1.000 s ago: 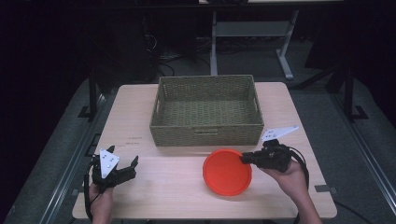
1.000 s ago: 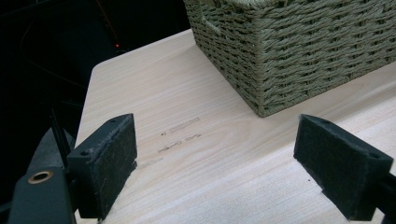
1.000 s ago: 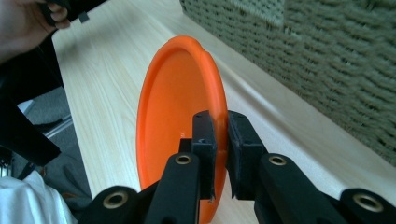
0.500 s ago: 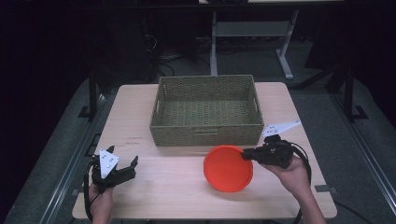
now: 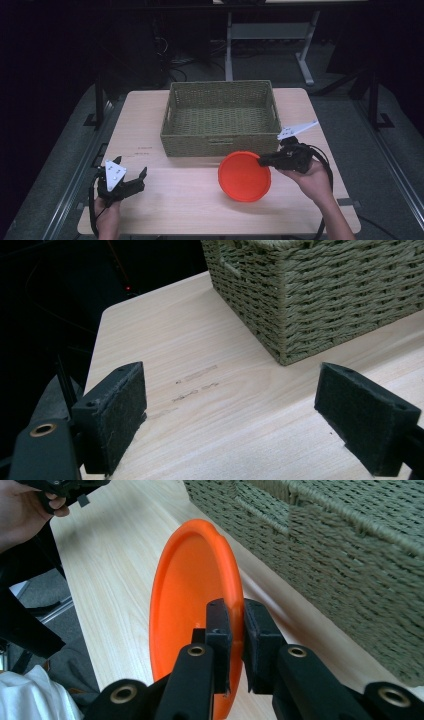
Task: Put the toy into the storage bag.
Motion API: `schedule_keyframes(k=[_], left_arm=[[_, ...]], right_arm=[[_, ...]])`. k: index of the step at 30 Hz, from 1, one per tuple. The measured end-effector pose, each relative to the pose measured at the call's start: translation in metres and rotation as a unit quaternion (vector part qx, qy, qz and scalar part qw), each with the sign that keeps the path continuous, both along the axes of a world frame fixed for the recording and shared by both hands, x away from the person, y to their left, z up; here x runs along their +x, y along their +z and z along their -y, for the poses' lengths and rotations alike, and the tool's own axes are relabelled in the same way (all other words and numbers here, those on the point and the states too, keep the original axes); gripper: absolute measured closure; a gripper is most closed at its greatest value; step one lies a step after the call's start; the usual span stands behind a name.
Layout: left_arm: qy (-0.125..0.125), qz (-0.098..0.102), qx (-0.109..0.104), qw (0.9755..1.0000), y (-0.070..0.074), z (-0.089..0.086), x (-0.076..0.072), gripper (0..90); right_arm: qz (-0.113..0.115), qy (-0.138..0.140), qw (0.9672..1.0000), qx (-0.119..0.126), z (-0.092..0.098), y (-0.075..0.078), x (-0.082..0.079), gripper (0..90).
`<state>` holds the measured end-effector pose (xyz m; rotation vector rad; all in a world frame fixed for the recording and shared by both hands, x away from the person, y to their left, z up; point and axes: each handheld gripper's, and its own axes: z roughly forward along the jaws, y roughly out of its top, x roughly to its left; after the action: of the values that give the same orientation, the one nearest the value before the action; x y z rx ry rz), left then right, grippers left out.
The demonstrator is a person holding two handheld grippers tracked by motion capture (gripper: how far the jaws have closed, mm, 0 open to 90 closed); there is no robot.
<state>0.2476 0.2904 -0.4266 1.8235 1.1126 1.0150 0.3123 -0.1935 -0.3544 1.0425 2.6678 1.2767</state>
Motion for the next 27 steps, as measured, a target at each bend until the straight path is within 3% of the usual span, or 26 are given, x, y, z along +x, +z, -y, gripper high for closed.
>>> schedule_keyframes(k=[9,18,21,27], left_arm=[[-0.003,0.0,0.0,1.0,0.001,-0.001,-0.001,12.8],[0.001,0.002,-0.007,1.0,0.0,-0.002,0.0,12.8],[-0.003,-0.001,0.002,1.0,0.0,-0.002,0.0,12.8],[0.001,0.001,-0.005,1.0,0.0,-0.002,0.0,12.8]], right_arm=[[0.008,-0.006,0.9997,-0.02,-0.004,0.021,0.007,82.5],[0.011,-0.002,0.9998,-0.014,-0.003,0.04,0.013,82.5],[0.018,-0.003,0.9995,-0.024,-0.004,0.053,0.016,82.4],[0.015,-0.001,0.9995,-0.028,-0.005,0.068,0.024,82.4]])
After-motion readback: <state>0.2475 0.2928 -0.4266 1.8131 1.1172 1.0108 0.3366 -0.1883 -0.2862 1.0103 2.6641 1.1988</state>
